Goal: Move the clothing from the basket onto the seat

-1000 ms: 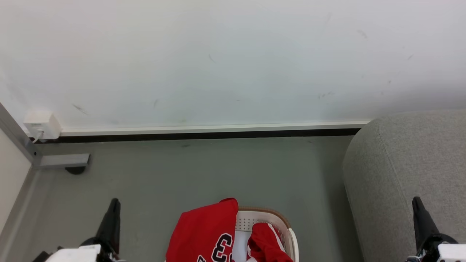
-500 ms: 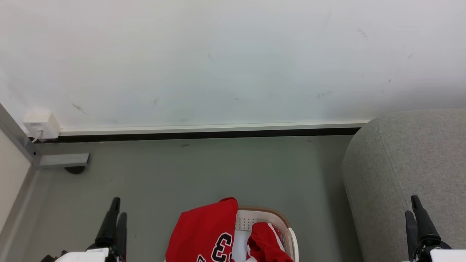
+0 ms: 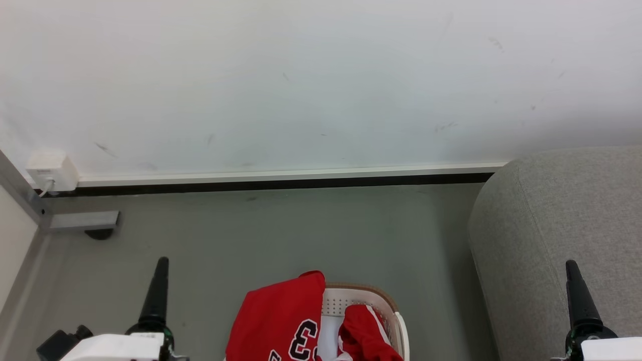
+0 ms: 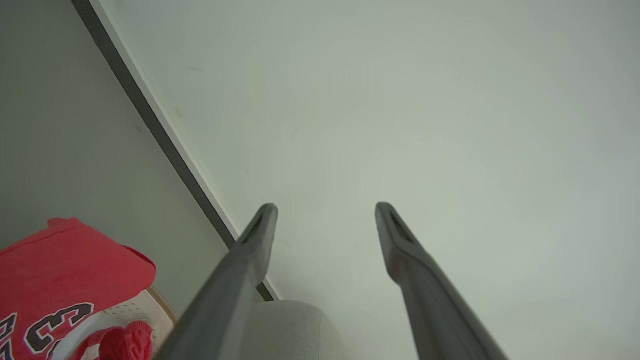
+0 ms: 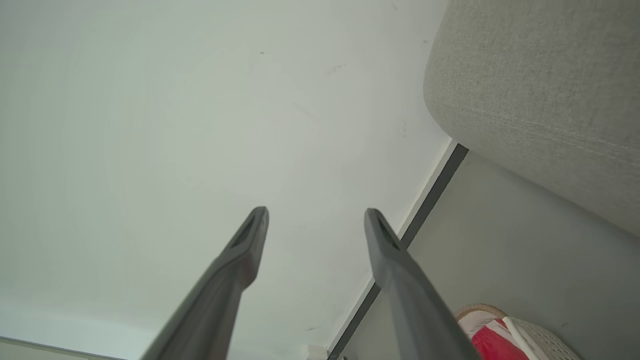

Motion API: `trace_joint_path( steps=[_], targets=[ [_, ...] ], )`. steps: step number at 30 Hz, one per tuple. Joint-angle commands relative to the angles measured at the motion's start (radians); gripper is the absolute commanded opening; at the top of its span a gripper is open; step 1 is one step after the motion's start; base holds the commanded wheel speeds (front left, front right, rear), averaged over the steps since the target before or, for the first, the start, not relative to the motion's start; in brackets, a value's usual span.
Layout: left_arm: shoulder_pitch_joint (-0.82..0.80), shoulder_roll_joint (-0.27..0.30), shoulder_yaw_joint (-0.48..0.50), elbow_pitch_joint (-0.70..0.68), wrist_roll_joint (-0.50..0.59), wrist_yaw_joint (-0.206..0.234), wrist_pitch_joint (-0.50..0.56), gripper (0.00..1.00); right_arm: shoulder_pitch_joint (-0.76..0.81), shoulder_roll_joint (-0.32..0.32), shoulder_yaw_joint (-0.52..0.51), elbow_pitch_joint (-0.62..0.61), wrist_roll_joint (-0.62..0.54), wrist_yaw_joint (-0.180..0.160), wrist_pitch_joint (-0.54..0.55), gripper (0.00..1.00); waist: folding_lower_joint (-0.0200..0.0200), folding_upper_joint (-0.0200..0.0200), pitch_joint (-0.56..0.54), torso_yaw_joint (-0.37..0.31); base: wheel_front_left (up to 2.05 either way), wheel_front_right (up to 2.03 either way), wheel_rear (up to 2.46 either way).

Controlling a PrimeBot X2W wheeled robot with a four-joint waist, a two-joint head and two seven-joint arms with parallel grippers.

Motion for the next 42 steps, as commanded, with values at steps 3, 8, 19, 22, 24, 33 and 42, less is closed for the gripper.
trace_joint_path(
  steps=[3, 8, 19, 22, 24, 33, 42],
  targets=[
    [-0.028, 0.008, 0.008, -0.03, 0.077, -0.004, -0.018, 1.0, -0.022, -0.015, 0.009, -0.025, -0.067, 0.0, -0.019, 1.0, 0.0, 0.0, 0.002, -0.003, 0.0, 0.0, 0.0],
    [-0.029, 0.009, 0.01, -0.045, 0.183, -0.004, -0.037, 1.0, -0.027, -0.028, 0.032, -0.035, -0.15, -0.001, -0.038, 1.0, 0.0, 0.0, 0.005, -0.006, 0.0, 0.0, 0.0],
    [-0.02, 0.01, 0.004, -0.069, 0.435, 0.018, -0.075, 1.0, -0.03, -0.045, 0.06, -0.038, -0.377, -0.001, -0.076, 1.0, 0.0, 0.0, 0.005, -0.009, 0.0, 0.0, 0.0],
    [-0.018, 0.01, -0.001, -0.068, 0.503, 0.03, -0.084, 1.0, -0.03, -0.051, 0.067, -0.036, -0.451, -0.001, -0.086, 1.0, 0.0, 0.0, 0.005, -0.009, 0.0, 0.0, 0.0],
    [-0.016, 0.011, -0.004, -0.069, 0.54, 0.04, -0.091, 1.0, -0.03, -0.054, 0.073, -0.032, -0.501, -0.001, -0.092, 1.0, 0.0, 0.0, 0.005, -0.01, 0.0, 0.0, 0.0],
    [-0.006, 0.013, -0.024, -0.064, 0.703, 0.067, -0.119, 1.0, -0.029, -0.055, 0.087, -0.005, -0.687, -0.001, -0.119, 1.0, 0.0, 0.0, 0.002, -0.012, 0.0, 0.0, 0.0],
    [0.002, 0.025, -0.041, -0.053, 0.818, 0.087, -0.142, 1.0, -0.03, -0.044, 0.084, 0.016, -0.829, -0.001, -0.144, 1.0, 0.0, 0.0, -0.002, -0.018, 0.0, 0.0, 0.0]
  ],
)
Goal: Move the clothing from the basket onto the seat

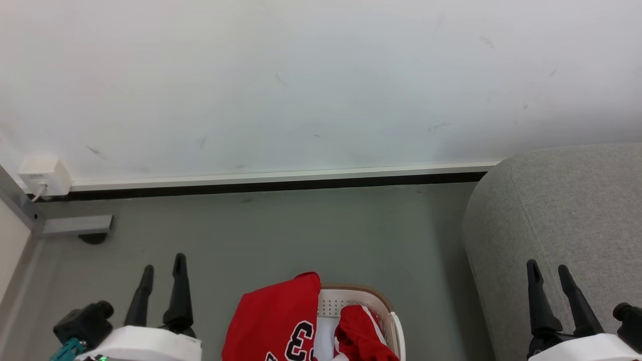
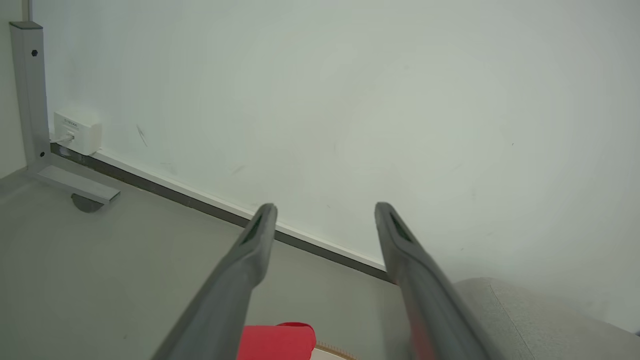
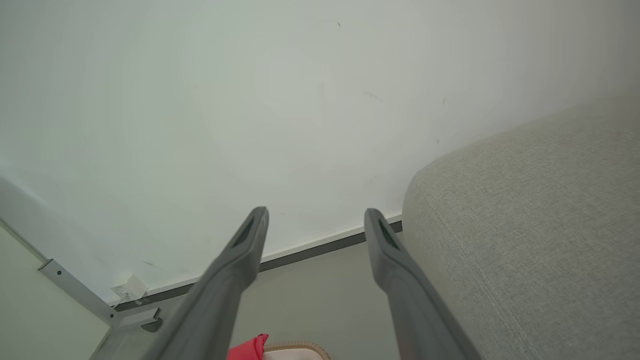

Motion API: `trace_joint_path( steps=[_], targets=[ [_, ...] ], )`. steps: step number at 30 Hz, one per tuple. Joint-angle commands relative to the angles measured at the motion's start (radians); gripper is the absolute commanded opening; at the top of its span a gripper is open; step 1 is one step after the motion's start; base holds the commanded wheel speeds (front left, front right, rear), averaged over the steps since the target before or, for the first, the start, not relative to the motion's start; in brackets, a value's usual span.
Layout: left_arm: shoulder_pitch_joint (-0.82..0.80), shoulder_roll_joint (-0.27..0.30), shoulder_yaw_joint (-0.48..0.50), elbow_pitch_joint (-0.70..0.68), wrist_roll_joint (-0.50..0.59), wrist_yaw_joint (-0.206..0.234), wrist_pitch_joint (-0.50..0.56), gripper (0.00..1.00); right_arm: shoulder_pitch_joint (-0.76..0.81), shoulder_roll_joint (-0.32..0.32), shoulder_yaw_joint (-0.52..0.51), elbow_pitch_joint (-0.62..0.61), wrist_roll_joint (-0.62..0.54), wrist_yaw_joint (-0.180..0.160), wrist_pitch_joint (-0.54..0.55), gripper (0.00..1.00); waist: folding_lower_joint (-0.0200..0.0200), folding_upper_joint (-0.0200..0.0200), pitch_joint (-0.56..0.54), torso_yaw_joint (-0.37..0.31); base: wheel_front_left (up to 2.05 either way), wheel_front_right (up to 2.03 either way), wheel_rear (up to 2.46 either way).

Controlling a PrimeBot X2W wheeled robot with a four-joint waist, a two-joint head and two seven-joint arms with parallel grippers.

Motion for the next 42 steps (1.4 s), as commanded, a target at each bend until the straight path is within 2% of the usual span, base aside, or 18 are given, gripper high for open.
trace_joint_path(
  steps=[1, 13, 42],
  targets=[
    [-0.002, 0.014, -0.001, -0.007, 0.033, 0.006, -0.008, 1.0, -0.017, -0.004, 0.001, -0.003, -0.036, -0.001, -0.009, 1.0, 0.0, 0.0, 0.0, -0.001, 0.0, 0.0, 0.0],
    [0.0, 0.018, -0.021, 0.014, 0.144, 0.008, -0.04, 1.0, -0.02, -0.001, 0.023, 0.025, -0.175, -0.001, -0.04, 1.0, 0.0, 0.0, -0.002, -0.003, 0.0, 0.0, 0.0],
    [-0.004, 0.006, -0.011, 0.037, 0.351, 0.007, -0.099, 1.0, -0.027, 0.003, 0.046, 0.02, -0.386, -0.002, -0.1, 1.0, 0.0, 0.0, -0.003, -0.014, 0.0, 0.0, 0.0]
  ],
)
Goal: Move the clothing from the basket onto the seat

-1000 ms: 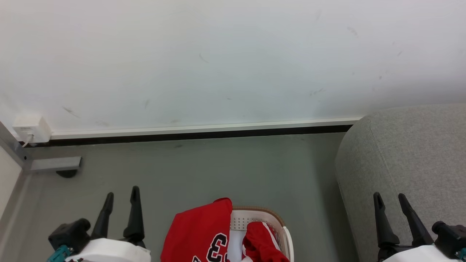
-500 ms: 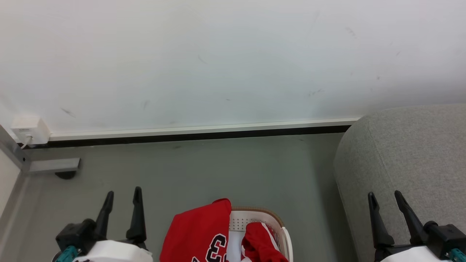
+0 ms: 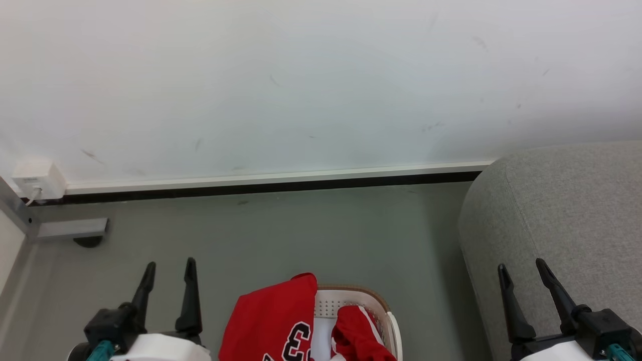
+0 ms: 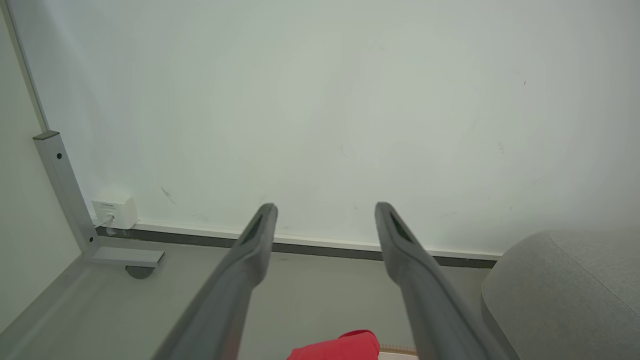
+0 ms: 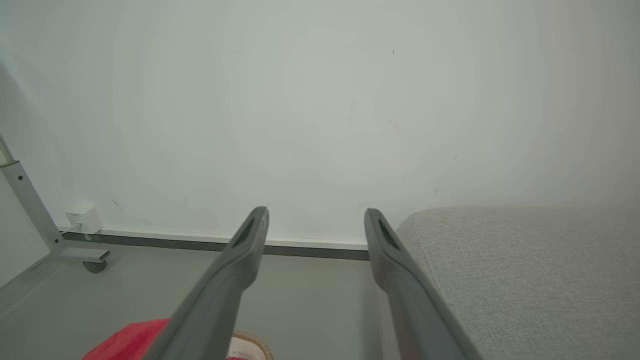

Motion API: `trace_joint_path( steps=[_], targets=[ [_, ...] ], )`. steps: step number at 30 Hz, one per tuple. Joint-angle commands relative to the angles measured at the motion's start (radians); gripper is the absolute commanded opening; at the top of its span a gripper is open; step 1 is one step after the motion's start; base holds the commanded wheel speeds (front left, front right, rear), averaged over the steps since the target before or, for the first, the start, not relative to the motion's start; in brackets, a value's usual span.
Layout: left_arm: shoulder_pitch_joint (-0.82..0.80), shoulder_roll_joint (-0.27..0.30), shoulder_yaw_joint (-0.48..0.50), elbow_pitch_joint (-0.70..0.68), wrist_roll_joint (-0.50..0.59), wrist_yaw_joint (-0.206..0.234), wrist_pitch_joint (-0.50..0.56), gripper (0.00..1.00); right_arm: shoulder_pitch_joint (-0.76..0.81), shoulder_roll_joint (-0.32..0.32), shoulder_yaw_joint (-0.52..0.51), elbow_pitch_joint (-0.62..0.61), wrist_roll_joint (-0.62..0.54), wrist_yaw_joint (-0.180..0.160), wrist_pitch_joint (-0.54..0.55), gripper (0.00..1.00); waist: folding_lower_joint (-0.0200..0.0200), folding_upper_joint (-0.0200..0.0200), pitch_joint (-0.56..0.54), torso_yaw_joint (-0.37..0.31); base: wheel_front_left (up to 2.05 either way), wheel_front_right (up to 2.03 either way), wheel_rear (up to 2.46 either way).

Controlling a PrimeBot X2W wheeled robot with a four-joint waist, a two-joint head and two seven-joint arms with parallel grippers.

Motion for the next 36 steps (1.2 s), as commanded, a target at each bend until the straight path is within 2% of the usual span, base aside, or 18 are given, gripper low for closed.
trace_joint_path(
  steps=[1, 16, 36],
  targets=[
    [-0.005, 0.003, 0.002, -0.002, 0.029, 0.0, -0.011, 1.0, -0.013, -0.002, 0.001, -0.006, -0.02, -0.002, -0.01, 1.0, 0.0, -0.0001, 0.0, 0.0, 0.0, 0.0, 0.0],
    [-0.007, 0.0, 0.009, -0.005, 0.113, -0.005, -0.035, 1.0, -0.015, -0.001, 0.009, 0.002, -0.107, -0.002, -0.035, 1.0, 0.0, -0.0001, 0.0, -0.005, 0.0, 0.0, 0.0],
    [-0.009, -0.001, 0.007, -0.001, 0.075, -0.009, -0.034, 1.0, -0.014, -0.003, 0.012, 0.006, -0.082, -0.002, -0.033, 1.0, 0.0, -0.0001, 0.005, -0.01, 0.0, 0.0, 0.0]
  ],
)
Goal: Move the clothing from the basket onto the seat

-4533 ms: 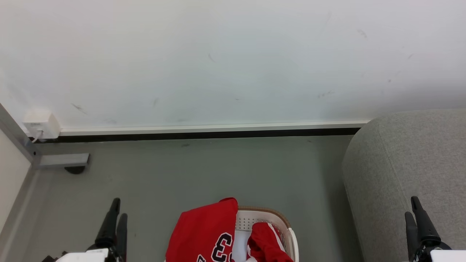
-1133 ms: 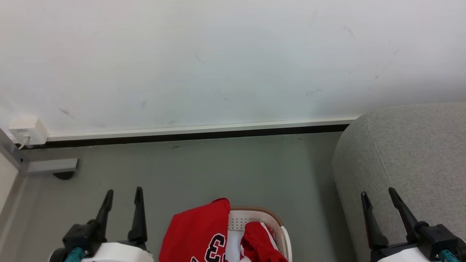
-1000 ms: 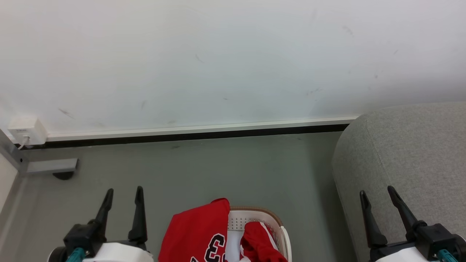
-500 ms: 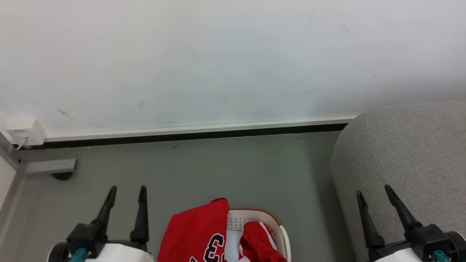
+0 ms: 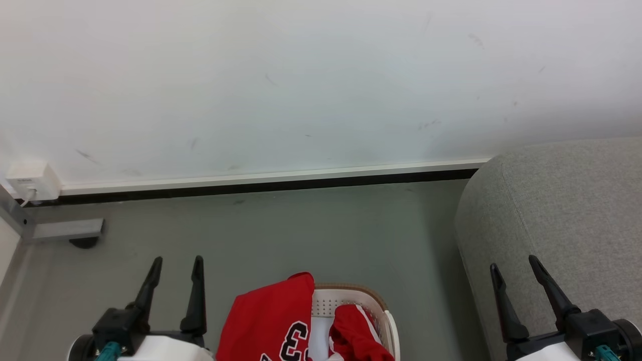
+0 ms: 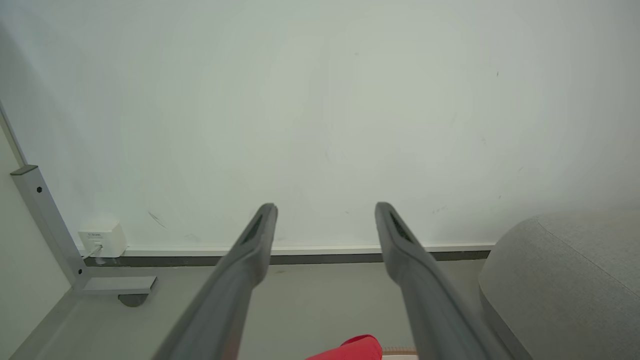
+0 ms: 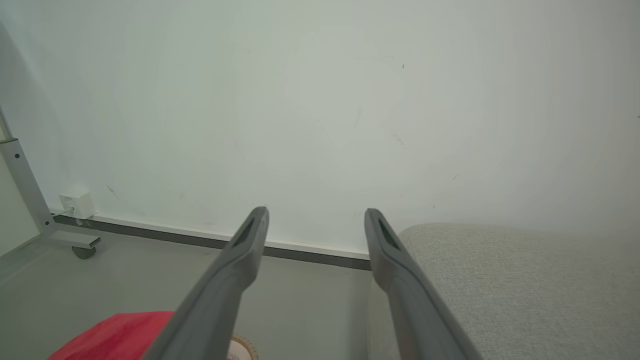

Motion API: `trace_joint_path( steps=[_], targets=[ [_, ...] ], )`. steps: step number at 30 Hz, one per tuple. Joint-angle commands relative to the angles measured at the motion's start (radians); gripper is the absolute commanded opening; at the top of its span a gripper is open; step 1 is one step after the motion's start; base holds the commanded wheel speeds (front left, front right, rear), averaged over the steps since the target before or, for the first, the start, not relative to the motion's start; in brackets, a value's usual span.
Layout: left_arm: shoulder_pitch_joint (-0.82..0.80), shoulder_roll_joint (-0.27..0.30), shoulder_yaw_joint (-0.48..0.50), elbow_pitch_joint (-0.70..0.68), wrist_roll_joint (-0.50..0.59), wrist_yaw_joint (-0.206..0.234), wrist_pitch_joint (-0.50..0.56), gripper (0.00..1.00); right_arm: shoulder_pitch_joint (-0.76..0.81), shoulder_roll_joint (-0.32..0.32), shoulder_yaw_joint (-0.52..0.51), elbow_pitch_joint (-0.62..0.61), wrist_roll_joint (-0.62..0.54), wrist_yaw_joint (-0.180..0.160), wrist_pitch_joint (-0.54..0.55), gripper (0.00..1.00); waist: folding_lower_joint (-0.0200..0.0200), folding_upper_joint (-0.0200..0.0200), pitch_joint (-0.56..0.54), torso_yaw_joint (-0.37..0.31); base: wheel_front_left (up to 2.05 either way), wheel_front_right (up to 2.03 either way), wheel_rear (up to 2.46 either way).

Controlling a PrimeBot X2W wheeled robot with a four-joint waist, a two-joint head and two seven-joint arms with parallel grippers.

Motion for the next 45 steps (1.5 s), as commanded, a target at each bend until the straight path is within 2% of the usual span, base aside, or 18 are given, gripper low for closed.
trace_joint_path(
  steps=[1, 15, 25, 34, 45],
  targets=[
    [-0.006, 0.002, 0.0, 0.003, -0.016, 0.0, -0.001, 1.0, -0.005, -0.005, 0.001, 0.003, 0.012, -0.002, 0.0, 1.0, 0.0, 0.0, 0.0, -0.001, 0.0, 0.0, 0.0],
    [-0.01, 0.002, -0.014, 0.028, -0.021, -0.006, -0.001, 1.0, -0.013, -0.013, 0.003, 0.002, 0.027, -0.002, 0.0, 1.0, 0.0, 0.0, 0.014, -0.026, 0.0, 0.0, 0.0],
    [-0.067, 0.003, -0.037, 0.136, 0.005, -0.03, -0.001, 1.0, -0.04, 0.003, -0.013, -0.026, 0.036, -0.002, 0.0, 1.0, 0.0, 0.0, 0.093, -0.109, 0.0, 0.0, 0.0],
    [-0.167, 0.029, -0.069, 0.322, 0.036, -0.056, -0.001, 1.0, -0.081, 0.02, -0.024, -0.06, 0.047, -0.002, 0.0, 1.0, 0.0, 0.0, 0.186, -0.206, 0.0, 0.0, 0.0],
    [-0.343, 0.083, -0.136, 0.664, 0.066, -0.076, 0.001, 1.0, -0.141, 0.036, -0.043, -0.115, 0.073, -0.002, 0.0, 1.0, 0.0, 0.0, 0.326, -0.317, 0.0, 0.0, 0.0]
  ],
)
